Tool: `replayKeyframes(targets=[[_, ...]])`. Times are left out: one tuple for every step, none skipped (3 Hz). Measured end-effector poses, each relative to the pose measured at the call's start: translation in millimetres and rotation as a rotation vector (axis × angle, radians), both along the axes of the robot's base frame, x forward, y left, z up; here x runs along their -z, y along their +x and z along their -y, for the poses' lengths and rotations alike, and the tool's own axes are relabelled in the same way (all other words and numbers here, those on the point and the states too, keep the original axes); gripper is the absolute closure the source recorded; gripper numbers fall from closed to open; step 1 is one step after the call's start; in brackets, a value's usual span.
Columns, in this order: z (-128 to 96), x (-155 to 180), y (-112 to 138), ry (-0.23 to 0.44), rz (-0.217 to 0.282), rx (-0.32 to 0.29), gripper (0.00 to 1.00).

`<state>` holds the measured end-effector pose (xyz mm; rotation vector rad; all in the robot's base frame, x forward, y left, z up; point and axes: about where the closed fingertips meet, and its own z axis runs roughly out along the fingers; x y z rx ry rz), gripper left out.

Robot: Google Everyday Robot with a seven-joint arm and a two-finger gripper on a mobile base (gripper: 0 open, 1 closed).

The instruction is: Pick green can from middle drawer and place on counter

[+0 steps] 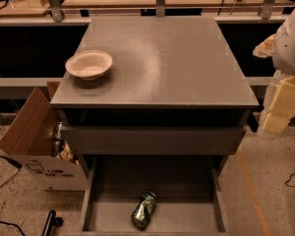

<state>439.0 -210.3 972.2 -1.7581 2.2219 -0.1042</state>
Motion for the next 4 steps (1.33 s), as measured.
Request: replayKeyframes(targets=[[-29.5,43.7,7.1,0.001,-0.073,-0.083,0.00],[-77.9,95.7,-2.1,-0.025,-0.113,-0.236,0.00],[-121.4,187.5,-33.3,-0.057,-0.216,-0.418,0.00],[-116.8,190.3,-37.6,-0.063,-0.229,-0.410,0.00]])
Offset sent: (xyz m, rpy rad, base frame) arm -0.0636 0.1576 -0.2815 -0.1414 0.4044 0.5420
